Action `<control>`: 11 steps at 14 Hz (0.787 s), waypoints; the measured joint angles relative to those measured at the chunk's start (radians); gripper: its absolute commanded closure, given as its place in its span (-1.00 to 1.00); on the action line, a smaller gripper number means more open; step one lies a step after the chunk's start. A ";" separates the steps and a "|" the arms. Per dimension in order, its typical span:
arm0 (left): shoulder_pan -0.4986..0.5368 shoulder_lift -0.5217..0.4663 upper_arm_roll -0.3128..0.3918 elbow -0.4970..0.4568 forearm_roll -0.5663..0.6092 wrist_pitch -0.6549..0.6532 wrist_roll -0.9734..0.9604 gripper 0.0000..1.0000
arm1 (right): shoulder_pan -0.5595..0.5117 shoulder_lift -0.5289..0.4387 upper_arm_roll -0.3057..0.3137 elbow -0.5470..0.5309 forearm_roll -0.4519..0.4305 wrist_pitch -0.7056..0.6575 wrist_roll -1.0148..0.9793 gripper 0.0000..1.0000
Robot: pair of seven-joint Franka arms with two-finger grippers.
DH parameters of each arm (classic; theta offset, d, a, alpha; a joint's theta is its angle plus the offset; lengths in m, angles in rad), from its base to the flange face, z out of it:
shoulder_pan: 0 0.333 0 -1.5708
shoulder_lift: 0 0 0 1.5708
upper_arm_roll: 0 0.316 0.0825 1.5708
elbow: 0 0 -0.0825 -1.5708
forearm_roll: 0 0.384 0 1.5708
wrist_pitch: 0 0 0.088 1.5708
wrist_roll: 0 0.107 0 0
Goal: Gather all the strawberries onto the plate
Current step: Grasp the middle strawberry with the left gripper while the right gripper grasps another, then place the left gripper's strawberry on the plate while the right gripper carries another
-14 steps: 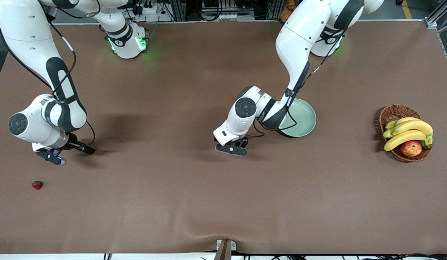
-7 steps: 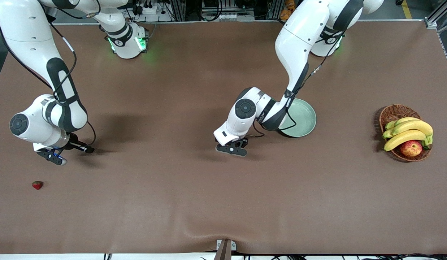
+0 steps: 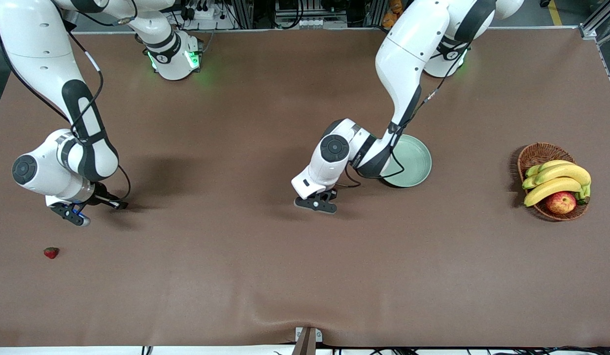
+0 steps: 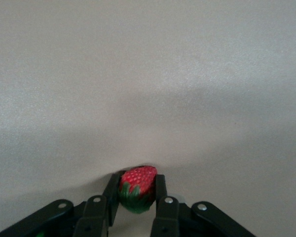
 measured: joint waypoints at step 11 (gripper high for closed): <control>0.061 -0.253 0.041 -0.132 0.106 -0.205 -0.061 0.89 | 0.138 -0.129 0.007 0.103 0.022 -0.246 0.000 0.92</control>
